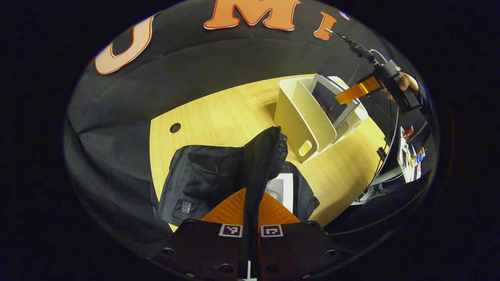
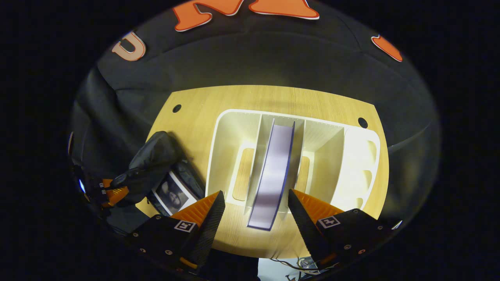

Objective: Open the schoolbag, grab two books from the bookshelf and put them into the schoolbag.

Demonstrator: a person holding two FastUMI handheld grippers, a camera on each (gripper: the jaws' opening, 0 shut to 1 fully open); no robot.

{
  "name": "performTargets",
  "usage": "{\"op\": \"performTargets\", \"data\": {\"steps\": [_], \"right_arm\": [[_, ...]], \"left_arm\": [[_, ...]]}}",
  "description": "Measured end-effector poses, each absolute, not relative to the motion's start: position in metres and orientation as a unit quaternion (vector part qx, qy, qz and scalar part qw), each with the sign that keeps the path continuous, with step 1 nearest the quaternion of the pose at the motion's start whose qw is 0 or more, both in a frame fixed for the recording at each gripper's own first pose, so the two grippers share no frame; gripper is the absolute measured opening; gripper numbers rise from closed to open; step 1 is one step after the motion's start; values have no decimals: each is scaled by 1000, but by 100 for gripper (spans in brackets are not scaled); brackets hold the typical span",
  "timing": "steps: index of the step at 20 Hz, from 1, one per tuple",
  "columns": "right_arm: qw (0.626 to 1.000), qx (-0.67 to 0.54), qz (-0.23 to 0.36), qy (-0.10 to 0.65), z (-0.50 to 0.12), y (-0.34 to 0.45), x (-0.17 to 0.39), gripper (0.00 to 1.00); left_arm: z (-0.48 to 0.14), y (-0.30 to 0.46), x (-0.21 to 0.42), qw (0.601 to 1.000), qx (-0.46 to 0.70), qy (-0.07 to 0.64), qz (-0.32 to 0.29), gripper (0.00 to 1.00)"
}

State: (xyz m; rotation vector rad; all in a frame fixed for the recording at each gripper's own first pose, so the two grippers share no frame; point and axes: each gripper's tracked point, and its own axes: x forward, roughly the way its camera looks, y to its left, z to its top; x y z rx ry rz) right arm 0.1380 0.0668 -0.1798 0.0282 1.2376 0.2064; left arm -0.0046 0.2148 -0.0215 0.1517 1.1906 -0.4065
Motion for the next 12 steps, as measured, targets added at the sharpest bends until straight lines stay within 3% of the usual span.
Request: {"op": "performTargets", "data": {"steps": [2,3,4,5,7,12], "right_arm": [[804,17,93,587,-188,68,143,92],[803,18,88,589,-190,67,147,85],[802,21,87,591,-193,67,150,69],[800,22,85,594,-194,69,152,68],[797,20,73,600,-197,67,152,52],[795,14,16,606,-196,43,149,34]], "left_arm": [[-21,216,-5,806,73,558,-184,3],[-21,217,-5,806,73,558,-182,3],[-21,216,-5,806,72,559,-180,3],[-20,216,-6,806,70,560,-180,3],[-21,216,-6,805,70,560,-181,4],[-23,216,-6,804,71,558,-194,3]]}}
